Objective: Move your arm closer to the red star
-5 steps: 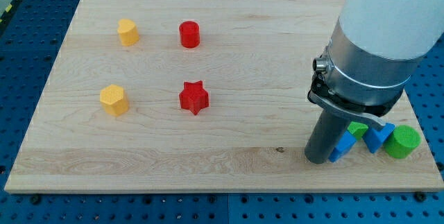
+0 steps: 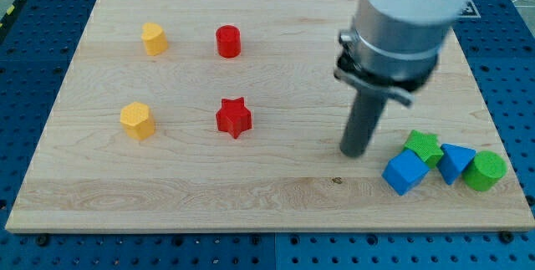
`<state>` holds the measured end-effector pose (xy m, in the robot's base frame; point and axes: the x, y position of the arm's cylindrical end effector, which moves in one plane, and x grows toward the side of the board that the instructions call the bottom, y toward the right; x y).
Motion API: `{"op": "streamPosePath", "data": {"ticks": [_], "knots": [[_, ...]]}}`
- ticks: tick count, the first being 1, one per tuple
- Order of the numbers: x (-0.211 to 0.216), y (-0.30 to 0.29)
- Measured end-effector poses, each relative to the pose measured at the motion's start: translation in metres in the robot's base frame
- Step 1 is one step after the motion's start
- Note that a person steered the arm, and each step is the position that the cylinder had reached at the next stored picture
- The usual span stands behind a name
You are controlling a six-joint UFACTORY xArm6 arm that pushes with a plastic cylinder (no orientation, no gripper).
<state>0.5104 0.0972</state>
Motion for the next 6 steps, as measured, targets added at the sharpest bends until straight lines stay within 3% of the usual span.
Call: {"op": "streamPosePath", "data": {"ticks": [1, 2, 4, 6], "knots": [[-0.055, -0.018], [-0.081, -0.055], [-0.081, -0.157], [-0.069, -0.212]]}}
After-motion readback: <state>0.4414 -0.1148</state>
